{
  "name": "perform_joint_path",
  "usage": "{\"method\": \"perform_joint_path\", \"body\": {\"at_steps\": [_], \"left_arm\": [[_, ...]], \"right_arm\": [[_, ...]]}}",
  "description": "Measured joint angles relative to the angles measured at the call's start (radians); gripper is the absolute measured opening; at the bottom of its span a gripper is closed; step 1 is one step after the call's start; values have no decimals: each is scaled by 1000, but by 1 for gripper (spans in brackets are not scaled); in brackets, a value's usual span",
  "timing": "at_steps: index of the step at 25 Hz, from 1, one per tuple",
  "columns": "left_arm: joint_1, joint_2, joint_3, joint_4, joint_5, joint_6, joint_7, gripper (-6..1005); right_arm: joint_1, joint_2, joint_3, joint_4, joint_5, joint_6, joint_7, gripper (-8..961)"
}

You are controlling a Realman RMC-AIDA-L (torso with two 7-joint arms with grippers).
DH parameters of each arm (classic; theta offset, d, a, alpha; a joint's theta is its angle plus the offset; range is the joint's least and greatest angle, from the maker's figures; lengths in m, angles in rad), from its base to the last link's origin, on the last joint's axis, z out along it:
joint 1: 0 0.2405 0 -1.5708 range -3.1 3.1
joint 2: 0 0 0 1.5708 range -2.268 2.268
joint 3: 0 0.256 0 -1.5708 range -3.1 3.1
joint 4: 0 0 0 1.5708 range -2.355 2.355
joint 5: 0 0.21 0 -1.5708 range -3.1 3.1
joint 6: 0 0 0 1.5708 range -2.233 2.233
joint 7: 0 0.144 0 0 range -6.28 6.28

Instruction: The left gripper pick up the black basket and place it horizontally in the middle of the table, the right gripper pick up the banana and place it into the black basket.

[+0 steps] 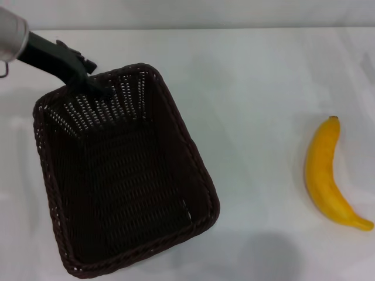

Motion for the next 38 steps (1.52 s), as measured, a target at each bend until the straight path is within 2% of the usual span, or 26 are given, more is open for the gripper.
{"method": "perform_joint_path", "body": {"at_steps": [3, 6, 12, 15, 17, 21, 25, 29, 38], "left_arm": [[16, -24, -1, -4, -1, 38, 24, 854], [24, -38, -1, -10, -2, 52, 36, 848], [27, -47, 2, -27, 5, 68, 35, 834], [24, -49, 1, -39, 25, 72, 32, 607], [23, -50, -1, -43, 26, 70, 31, 530], [24, -43, -16, -41, 8, 49, -1, 395], [32, -22, -120, -37, -34, 12, -23, 317], [48, -1, -180, -50, -45, -49, -25, 292], [106, 8, -296, -46, -112, -108, -154, 232]], "right_arm": [[1, 0, 0, 0, 0, -1, 8, 875], [1, 1, 0, 3, 0, -6, 31, 875], [-5, 1, 0, 12, 0, -10, 32, 875], [-7, 1, 0, 18, 0, -10, 33, 875], [-7, 2, 0, 20, 0, -10, 34, 875], [-7, 1, 0, 20, 0, -10, 34, 875], [-3, 1, 0, 20, 0, -10, 34, 875], [-4, 1, 0, 20, 0, -10, 34, 875], [-7, 0, 0, 21, 0, -9, 34, 874]]}}
